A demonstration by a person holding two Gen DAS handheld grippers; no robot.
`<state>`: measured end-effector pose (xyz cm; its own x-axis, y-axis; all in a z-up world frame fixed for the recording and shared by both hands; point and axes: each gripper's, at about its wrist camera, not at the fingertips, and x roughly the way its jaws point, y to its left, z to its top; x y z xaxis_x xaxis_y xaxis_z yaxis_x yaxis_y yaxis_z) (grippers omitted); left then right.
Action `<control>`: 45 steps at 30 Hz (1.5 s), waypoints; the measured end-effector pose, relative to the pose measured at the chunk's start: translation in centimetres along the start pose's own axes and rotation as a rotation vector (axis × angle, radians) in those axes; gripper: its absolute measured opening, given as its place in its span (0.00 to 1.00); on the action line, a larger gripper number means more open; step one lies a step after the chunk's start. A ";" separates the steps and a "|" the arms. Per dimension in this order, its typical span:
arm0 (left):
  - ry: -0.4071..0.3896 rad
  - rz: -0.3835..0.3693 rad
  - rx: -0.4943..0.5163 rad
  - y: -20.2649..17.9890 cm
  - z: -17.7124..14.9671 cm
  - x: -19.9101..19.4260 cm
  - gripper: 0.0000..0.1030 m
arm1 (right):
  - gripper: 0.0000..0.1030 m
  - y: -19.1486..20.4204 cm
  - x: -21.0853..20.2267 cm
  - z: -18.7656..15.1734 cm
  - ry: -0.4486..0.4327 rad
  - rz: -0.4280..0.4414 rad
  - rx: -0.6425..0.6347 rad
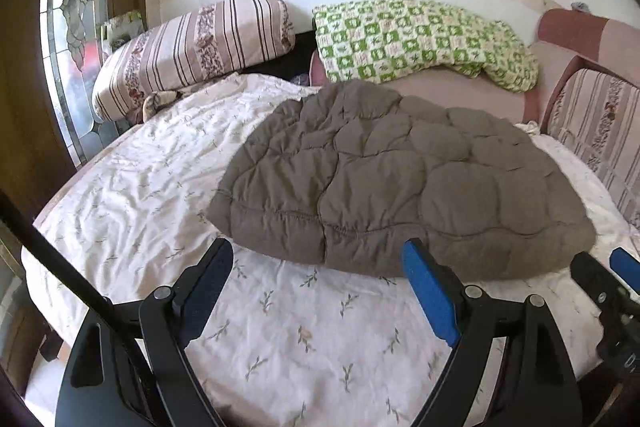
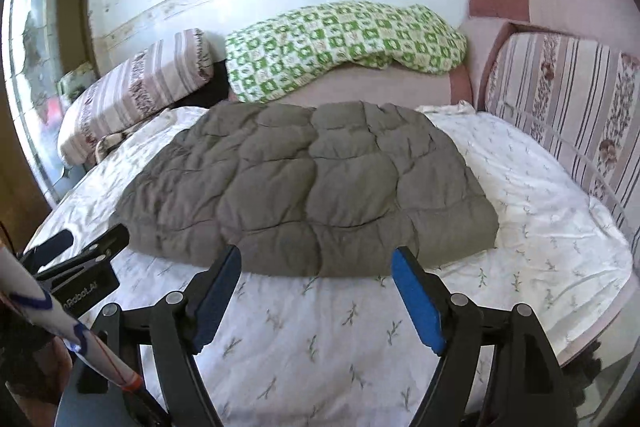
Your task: Fold large clothes
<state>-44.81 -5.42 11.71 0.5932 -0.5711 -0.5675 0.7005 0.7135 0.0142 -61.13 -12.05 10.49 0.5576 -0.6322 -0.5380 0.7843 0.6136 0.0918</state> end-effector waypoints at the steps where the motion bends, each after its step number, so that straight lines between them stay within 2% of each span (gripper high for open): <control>1: -0.005 -0.004 0.000 0.1 0.1 -0.8 0.83 | 0.80 0.3 -0.9 0.0 -0.009 0.008 -0.005; 5: -0.027 -0.011 0.001 0.4 0.6 -3.9 0.83 | 0.86 0.8 -4.4 0.8 -0.050 0.048 -0.005; 10: -0.055 -0.053 -0.008 0.7 2.2 -7.5 0.87 | 0.92 1.4 -8.1 2.6 -0.113 0.054 -0.024; 14: -0.103 -0.047 -0.011 1.2 2.7 -9.7 0.93 | 0.95 1.9 -8.8 3.0 -0.098 0.053 -0.015; 18: -0.116 -0.025 0.012 1.8 3.6 -10.7 0.95 | 0.96 2.5 -8.4 3.9 -0.065 -0.003 -0.037; 20: -0.111 -0.027 0.010 2.4 3.9 -10.6 0.99 | 1.00 2.5 -8.2 4.3 -0.063 -0.036 -0.019; 24: -0.111 0.017 0.023 3.1 4.1 -10.1 0.99 | 1.00 2.7 -7.4 4.4 -0.060 -0.098 -0.016; 26: -0.109 0.010 0.031 3.4 3.9 -9.6 0.99 | 1.00 2.8 -6.7 4.4 -0.040 -0.118 -0.018; 32: -0.043 0.028 -0.019 4.2 3.0 -7.8 0.99 | 1.00 3.3 -4.9 3.7 0.024 -0.155 -0.058; 33: -0.029 0.051 -0.021 4.2 3.0 -7.5 0.99 | 1.00 3.5 -4.9 3.6 0.024 -0.158 -0.066; 35: -0.010 0.086 0.000 3.9 3.0 -7.2 0.99 | 1.00 3.7 -5.0 3.6 0.007 -0.154 -0.062; 38: 0.015 0.129 0.083 3.1 3.0 -6.7 0.99 | 1.00 4.1 -5.0 3.6 -0.005 -0.170 -0.063; 41: 0.053 0.121 0.146 2.3 2.7 -6.1 0.99 | 1.00 4.6 -4.2 3.6 0.024 -0.186 -0.094; 45: 0.090 0.113 0.165 1.9 2.3 -5.3 0.99 | 1.00 5.0 -3.5 3.3 0.052 -0.183 -0.121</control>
<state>-45.68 -1.99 16.61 0.6393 -0.4474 -0.6254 0.6913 0.6906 0.2126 -58.25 -8.33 15.57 0.3918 -0.7148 -0.5793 0.8308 0.5453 -0.1109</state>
